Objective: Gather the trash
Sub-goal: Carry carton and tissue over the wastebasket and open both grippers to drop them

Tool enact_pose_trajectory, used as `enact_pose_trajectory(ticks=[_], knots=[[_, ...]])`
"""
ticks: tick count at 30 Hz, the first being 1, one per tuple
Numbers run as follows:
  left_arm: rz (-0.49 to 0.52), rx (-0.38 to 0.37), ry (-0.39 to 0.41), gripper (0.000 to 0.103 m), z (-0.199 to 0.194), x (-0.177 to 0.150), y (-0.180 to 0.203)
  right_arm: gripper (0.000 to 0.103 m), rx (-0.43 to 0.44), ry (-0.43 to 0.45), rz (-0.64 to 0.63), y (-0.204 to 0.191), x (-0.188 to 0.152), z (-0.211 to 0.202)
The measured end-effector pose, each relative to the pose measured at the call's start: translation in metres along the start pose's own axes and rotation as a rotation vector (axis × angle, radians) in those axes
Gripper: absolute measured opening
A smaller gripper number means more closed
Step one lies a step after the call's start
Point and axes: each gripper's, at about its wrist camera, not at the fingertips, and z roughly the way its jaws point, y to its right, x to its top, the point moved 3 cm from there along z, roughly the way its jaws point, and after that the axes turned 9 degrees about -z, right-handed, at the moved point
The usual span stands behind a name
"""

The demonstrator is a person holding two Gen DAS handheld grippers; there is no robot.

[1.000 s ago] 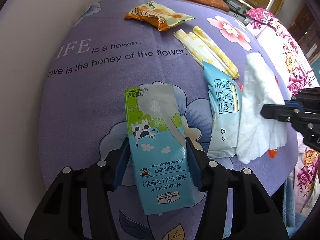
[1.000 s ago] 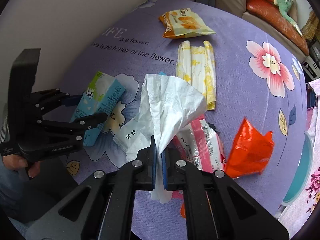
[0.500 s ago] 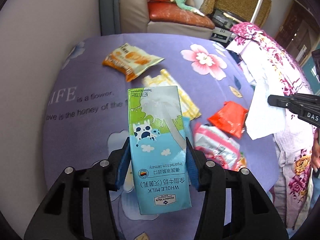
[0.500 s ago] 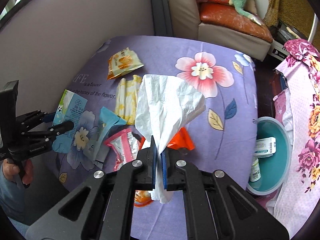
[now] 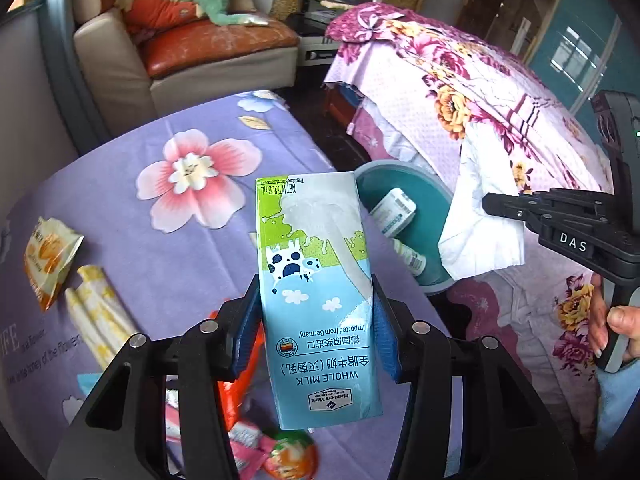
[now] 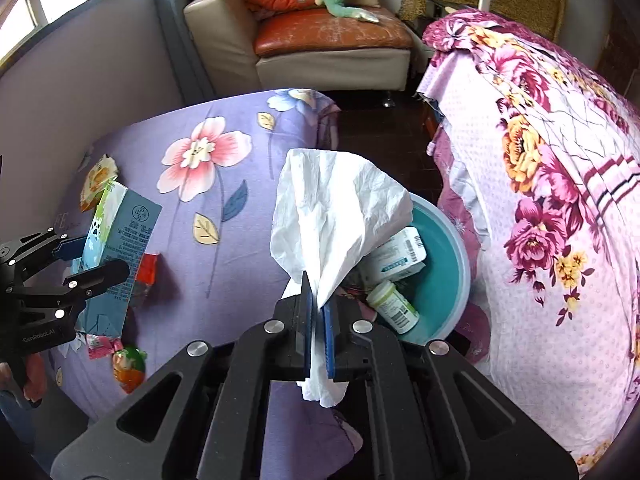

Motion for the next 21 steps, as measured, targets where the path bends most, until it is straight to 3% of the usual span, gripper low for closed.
enact_pose_trajectory(ticks=[10,21], knots=[[0.098,-0.063,-0.088,0.051,0.085,0.028,0.093,0.005,-0.023,-0.035,0.142,0.079,-0.026,0.025],[0.123,-0.074,-0.131,0.052,0.128,0.046,0.114,0.005,-0.014,-0.084,0.173,0.102,-0.028,0.05]])
